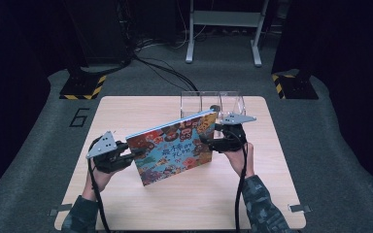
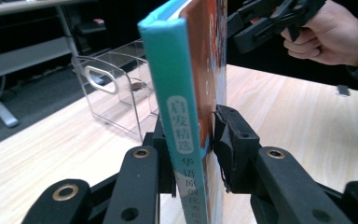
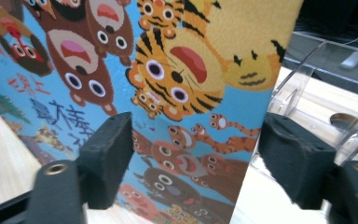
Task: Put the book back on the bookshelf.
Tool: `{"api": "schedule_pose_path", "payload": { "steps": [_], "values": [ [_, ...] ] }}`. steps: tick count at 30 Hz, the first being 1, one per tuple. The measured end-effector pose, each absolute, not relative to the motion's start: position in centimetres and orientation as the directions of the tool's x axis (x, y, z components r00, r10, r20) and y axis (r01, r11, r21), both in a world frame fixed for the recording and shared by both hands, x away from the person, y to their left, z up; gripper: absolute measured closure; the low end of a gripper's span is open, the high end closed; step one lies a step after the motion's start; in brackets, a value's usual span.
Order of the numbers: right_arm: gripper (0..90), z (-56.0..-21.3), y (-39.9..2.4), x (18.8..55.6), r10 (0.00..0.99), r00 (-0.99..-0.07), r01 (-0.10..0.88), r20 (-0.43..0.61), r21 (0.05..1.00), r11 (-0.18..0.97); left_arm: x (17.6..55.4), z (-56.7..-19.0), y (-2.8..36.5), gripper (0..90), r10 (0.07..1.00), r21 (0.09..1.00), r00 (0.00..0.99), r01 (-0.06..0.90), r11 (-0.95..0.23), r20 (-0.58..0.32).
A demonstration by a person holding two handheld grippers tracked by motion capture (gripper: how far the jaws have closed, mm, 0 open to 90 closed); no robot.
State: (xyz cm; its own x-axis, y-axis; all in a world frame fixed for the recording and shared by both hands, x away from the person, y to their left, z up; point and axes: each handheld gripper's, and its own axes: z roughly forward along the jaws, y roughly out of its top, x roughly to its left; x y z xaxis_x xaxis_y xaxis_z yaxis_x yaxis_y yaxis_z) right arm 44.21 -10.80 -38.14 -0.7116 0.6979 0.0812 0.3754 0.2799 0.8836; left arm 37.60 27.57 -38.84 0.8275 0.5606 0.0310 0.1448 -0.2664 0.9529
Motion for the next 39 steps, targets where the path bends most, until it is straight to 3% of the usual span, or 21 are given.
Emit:
{"api": "schedule_pose_path", "payload": {
  "steps": [9,22,27,29,34,35,39],
  "values": [
    [40.9,-38.1,-11.1,44.1,0.718,-0.693,0.369,0.054,0.883,0.289,38.1,-37.3,27.2,70.9,0.547,0.938,0.837,0.188,-0.291,0.002],
    [44.1,-37.9,-11.0,43.8,0.733,-0.679,0.375,0.041,0.877,0.298,39.3,-34.9,25.0,69.5,0.528,0.905,0.849,0.217,-0.367,0.011],
    [44.3,-38.0,-11.1,43.7,0.734,-0.678,0.371,0.030,0.877,0.306,40.1,-34.3,24.2,58.7,0.498,0.886,0.867,0.224,-0.405,0.008],
    [39.4,-37.9,-11.2,43.7,0.725,-0.688,0.365,0.028,0.877,0.312,40.3,-33.9,24.1,60.5,0.486,0.874,0.873,0.206,-0.440,0.039],
    [14.0,-38.5,-12.9,43.4,0.750,-0.659,0.393,0.055,0.875,0.281,40.5,-33.7,23.9,72.4,0.451,0.849,0.892,0.220,-0.480,0.023],
    [14.7,-38.8,-13.3,43.3,0.762,-0.646,0.399,0.051,0.873,0.280,40.5,-33.6,23.9,73.8,0.448,0.843,0.894,0.230,-0.486,0.015],
    [3.6,-41.1,-15.7,42.8,0.822,-0.565,0.484,0.073,0.836,0.259,40.1,-33.1,23.3,78.5,0.432,0.810,0.902,0.268,-0.521,-0.021]
  ]
}}
